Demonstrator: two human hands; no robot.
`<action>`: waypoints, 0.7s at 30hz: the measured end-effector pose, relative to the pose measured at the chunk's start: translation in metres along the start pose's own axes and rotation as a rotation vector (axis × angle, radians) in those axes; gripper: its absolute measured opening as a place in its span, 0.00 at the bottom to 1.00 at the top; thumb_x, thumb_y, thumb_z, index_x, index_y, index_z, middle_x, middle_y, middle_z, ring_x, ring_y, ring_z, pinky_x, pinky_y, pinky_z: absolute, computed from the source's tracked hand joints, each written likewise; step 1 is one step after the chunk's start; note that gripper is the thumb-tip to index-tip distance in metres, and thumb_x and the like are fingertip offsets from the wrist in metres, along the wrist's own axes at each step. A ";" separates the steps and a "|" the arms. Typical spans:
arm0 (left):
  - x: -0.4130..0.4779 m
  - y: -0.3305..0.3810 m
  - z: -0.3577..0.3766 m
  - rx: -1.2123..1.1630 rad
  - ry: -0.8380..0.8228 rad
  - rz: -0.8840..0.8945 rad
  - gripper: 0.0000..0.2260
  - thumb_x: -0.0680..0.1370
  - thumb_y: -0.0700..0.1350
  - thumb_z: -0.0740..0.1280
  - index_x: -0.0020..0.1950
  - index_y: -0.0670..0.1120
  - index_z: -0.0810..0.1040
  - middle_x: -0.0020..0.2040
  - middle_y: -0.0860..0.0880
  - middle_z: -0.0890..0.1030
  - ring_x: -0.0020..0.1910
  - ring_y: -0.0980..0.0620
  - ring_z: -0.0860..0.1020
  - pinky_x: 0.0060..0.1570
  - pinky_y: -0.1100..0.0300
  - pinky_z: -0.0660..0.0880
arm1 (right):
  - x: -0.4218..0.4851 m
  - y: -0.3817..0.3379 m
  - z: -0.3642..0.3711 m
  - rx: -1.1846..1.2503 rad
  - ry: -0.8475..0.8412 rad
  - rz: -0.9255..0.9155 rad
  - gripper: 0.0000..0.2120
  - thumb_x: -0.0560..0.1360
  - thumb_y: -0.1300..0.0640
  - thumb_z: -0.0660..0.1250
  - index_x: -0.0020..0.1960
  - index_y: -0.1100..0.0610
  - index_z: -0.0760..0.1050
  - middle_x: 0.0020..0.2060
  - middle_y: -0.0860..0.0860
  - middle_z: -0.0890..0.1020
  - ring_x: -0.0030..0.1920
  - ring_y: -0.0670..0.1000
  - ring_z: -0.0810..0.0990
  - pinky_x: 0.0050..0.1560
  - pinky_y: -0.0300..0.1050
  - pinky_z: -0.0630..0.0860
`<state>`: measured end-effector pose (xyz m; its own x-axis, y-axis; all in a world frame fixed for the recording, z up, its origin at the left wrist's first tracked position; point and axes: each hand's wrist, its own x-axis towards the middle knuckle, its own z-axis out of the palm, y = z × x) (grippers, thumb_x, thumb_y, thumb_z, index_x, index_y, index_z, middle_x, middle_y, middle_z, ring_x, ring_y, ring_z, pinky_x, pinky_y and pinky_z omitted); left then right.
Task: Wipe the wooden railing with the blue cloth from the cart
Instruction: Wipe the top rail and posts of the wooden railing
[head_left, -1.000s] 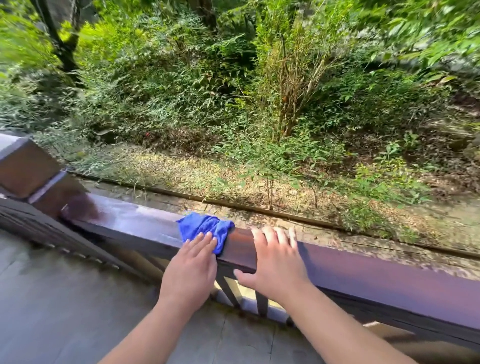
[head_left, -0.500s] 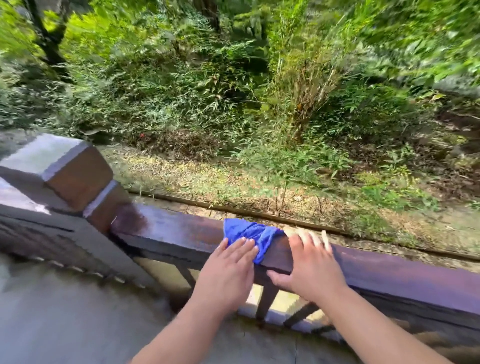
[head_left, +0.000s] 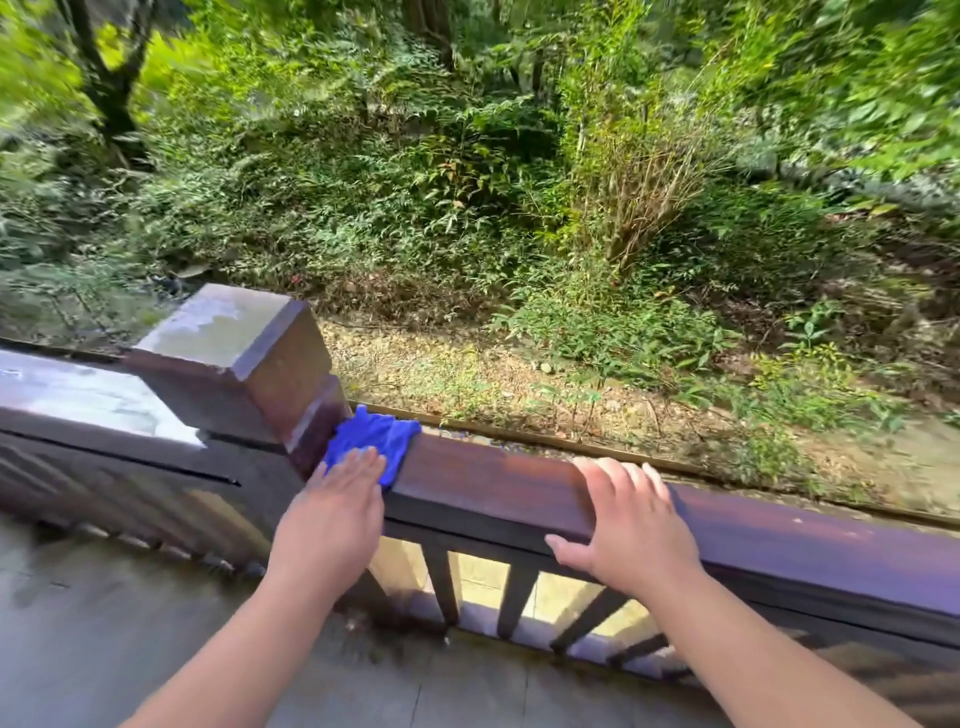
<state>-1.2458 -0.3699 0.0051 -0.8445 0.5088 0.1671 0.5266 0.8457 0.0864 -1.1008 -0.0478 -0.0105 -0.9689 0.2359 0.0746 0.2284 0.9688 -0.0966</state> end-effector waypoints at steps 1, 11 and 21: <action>0.001 -0.002 0.000 -0.004 0.015 -0.014 0.24 0.76 0.45 0.52 0.65 0.38 0.77 0.65 0.41 0.79 0.65 0.43 0.76 0.64 0.42 0.71 | 0.000 0.000 -0.001 0.000 -0.001 0.001 0.47 0.67 0.20 0.59 0.76 0.49 0.62 0.68 0.50 0.74 0.71 0.60 0.70 0.77 0.65 0.61; 0.011 0.039 -0.004 -0.146 0.089 -0.193 0.19 0.78 0.42 0.56 0.65 0.39 0.76 0.66 0.40 0.77 0.64 0.40 0.76 0.62 0.42 0.74 | -0.001 0.001 -0.005 0.019 -0.010 -0.015 0.47 0.68 0.21 0.57 0.76 0.51 0.61 0.69 0.54 0.74 0.71 0.62 0.69 0.77 0.66 0.59; 0.015 0.177 0.016 -0.238 -0.006 0.071 0.18 0.78 0.41 0.65 0.68 0.42 0.75 0.69 0.45 0.76 0.71 0.50 0.70 0.70 0.55 0.62 | 0.000 0.003 -0.004 0.070 0.053 -0.053 0.46 0.66 0.22 0.61 0.72 0.54 0.67 0.60 0.55 0.76 0.61 0.62 0.74 0.71 0.67 0.66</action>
<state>-1.1665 -0.2101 0.0074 -0.8046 0.5673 0.1757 0.5924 0.7461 0.3038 -1.0993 -0.0447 -0.0073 -0.9727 0.1896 0.1340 0.1676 0.9728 -0.1599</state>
